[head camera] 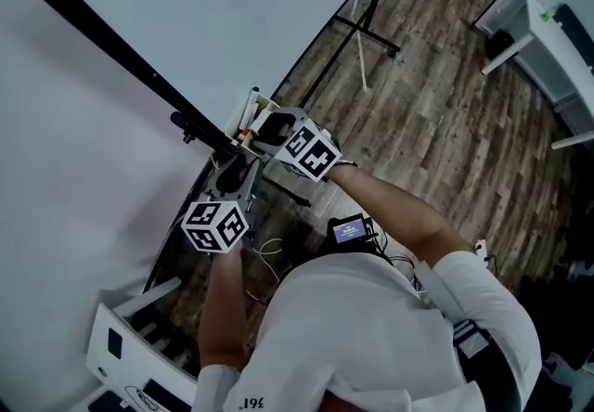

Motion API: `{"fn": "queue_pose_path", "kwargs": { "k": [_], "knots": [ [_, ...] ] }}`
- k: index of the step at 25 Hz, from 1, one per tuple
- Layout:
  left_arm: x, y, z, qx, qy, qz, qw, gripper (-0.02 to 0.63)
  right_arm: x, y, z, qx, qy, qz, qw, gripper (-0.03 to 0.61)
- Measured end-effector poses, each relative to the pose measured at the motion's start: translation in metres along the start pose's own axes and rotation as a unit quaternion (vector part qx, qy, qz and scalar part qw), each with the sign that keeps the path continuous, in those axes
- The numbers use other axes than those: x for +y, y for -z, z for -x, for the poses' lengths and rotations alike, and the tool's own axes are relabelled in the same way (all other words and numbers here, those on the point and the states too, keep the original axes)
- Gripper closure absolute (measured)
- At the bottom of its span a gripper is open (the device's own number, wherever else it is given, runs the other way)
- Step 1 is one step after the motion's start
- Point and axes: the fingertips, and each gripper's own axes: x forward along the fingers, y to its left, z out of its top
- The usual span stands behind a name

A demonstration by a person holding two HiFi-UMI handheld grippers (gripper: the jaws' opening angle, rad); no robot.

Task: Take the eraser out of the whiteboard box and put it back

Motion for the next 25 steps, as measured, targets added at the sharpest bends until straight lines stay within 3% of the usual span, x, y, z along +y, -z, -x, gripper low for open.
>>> {"fn": "queue_pose_path", "kwargs": {
  "k": [25],
  "knots": [
    [-0.012,-0.003,0.006,-0.008,0.013,-0.004,0.9999,0.451,0.003,-0.016,0.025,-0.032,0.022,-0.002,0.999,0.264]
  ]
}}
